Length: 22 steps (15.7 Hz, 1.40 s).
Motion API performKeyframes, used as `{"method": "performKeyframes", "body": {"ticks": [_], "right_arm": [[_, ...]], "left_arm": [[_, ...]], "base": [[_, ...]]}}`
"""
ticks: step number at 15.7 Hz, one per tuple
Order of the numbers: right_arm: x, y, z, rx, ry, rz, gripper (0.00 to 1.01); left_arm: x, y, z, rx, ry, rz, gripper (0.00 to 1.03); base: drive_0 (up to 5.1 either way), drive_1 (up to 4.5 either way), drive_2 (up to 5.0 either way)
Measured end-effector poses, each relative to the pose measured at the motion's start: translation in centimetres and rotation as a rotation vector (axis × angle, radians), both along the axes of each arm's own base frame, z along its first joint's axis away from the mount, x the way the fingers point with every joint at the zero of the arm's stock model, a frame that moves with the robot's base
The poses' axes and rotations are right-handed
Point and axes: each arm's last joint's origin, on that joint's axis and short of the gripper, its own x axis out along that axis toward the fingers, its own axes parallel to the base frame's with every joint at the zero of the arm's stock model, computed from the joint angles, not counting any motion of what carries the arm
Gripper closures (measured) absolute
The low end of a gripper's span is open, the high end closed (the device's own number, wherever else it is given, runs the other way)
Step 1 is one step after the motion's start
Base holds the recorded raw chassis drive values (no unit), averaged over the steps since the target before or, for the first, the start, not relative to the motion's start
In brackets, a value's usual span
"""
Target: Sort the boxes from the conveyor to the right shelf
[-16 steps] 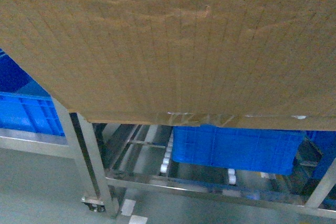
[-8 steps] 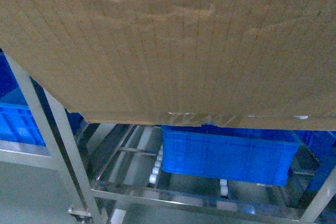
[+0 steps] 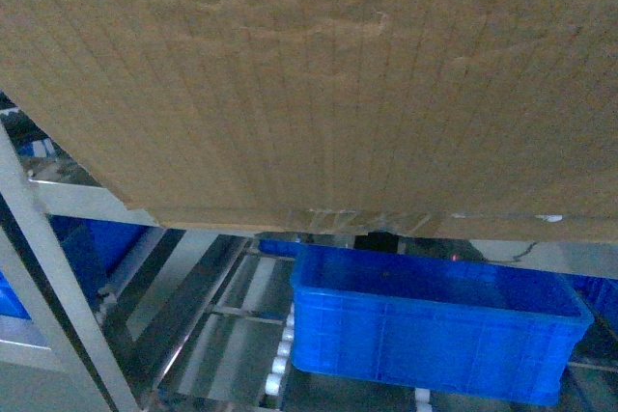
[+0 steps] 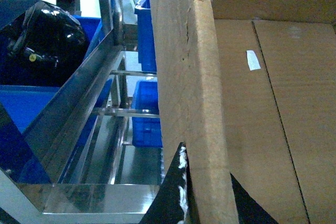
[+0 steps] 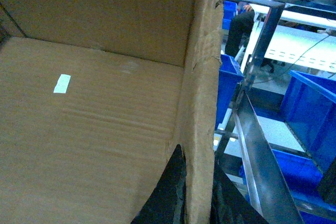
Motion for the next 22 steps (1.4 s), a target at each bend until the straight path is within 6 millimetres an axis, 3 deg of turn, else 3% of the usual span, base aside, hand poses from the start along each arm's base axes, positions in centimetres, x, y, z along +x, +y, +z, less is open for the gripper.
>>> {"method": "performKeyframes", "body": {"ticks": [4,6,9,12,17,22], "right_arm": [[0.0,0.0,0.0,-0.001,0.001,-0.002,0.97],[0.9,-0.4,-0.1,-0.011,0.067,-0.042,0.97],[3.9,-1.3,0.0,-0.008,0.124,-0.069,0.97],[8.7,-2.0,-0.3,0.005,0.213,-0.036,0.97],[13.9,-2.0,0.0,0.032,0.288,-0.01,0.97],[17.1,-1.9,0.6,0.047,0.331,0.008,0.97]], "left_arm": [[0.1,0.0,0.0,0.001,0.003,0.002,0.99],[2.5,-1.0,0.5,0.015,0.056,-0.023,0.99],[7.0,-2.7,1.3,0.032,0.143,-0.057,0.99],[10.8,-3.8,1.3,0.058,0.232,-0.031,0.99],[14.6,-4.8,1.8,0.037,0.293,-0.002,0.99],[18.3,-5.5,1.9,0.017,0.353,-0.025,0.99]], "base": [[0.0,0.0,0.0],[0.0,0.0,0.0],[0.0,0.0,0.0],[0.0,0.0,0.0],[0.0,0.0,0.0],[0.0,0.0,0.0]]}}
